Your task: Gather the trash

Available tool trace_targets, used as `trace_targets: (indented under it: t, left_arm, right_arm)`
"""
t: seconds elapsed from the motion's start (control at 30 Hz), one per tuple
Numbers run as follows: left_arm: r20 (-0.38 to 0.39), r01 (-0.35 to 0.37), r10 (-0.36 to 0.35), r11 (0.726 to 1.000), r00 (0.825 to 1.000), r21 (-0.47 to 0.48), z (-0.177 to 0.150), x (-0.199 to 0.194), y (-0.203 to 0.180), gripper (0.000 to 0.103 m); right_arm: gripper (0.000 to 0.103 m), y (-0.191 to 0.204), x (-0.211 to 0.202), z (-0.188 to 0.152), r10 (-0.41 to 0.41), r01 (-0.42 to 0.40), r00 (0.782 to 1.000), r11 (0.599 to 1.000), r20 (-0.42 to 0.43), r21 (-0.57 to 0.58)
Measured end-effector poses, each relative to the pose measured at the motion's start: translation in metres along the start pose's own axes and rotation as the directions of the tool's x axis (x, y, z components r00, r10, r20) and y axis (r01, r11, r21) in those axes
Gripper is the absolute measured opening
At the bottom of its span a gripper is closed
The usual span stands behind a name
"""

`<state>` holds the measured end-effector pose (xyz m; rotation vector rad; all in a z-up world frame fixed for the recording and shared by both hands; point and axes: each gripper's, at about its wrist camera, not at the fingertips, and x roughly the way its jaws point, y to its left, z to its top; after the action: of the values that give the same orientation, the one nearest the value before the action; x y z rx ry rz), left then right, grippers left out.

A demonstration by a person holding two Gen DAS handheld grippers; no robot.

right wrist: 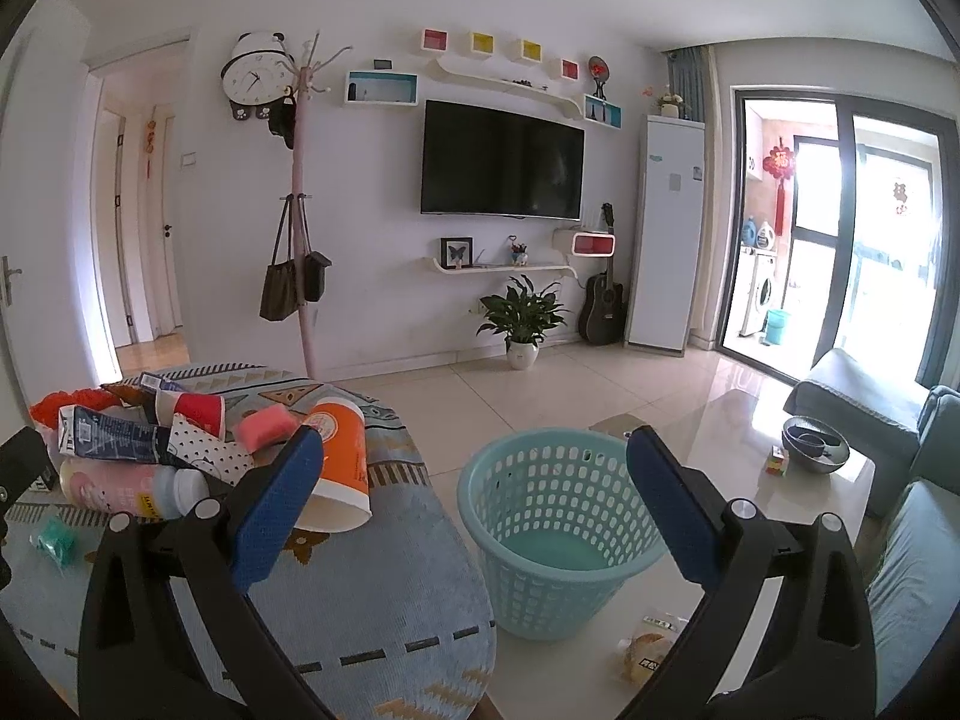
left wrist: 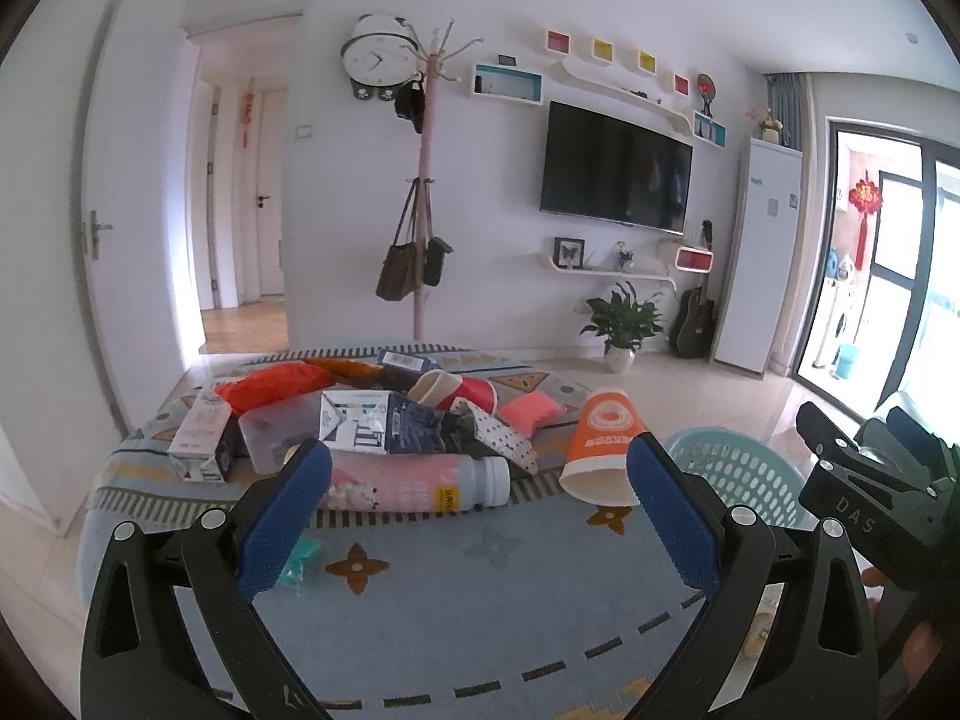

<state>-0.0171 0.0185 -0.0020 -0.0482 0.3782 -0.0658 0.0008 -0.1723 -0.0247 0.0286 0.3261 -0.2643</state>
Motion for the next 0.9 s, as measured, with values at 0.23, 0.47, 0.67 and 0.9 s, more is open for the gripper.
trace_targets:
  t: [0.23, 0.47, 0.67, 0.9]
  left_arm:
    - [0.003, -0.002, 0.002, 1.000, 1.000, -0.006, -0.0013, -0.0002, 0.0024, 0.096]
    - [0.006, -0.003, 0.003, 1.000, 1.000, -0.005, -0.0010, -0.0015, 0.0019, 0.096]
    - [0.002, 0.000, 0.000, 1.000, 1.000, -0.012, -0.0018, -0.0011, 0.0034, 0.096]
    - [0.002, 0.001, -0.001, 1.000, 1.000, -0.013, -0.0026, -0.0009, 0.0039, 0.096]
  right_arm:
    - [0.096, 0.0017, 0.0016, -0.0011, 0.004, -0.004, 1.000, 1.000, -0.008, 0.002]
    - [0.096, 0.0020, 0.0024, 0.0005, 0.005, -0.004, 1.000, 1.000, -0.017, 0.006]
    - [0.096, 0.0050, 0.0031, -0.0006, 0.012, -0.012, 1.000, 1.000, -0.023, -0.002]
    - [0.096, 0.0089, 0.0008, -0.0021, 0.024, -0.024, 1.000, 1.000, -0.020, -0.017]
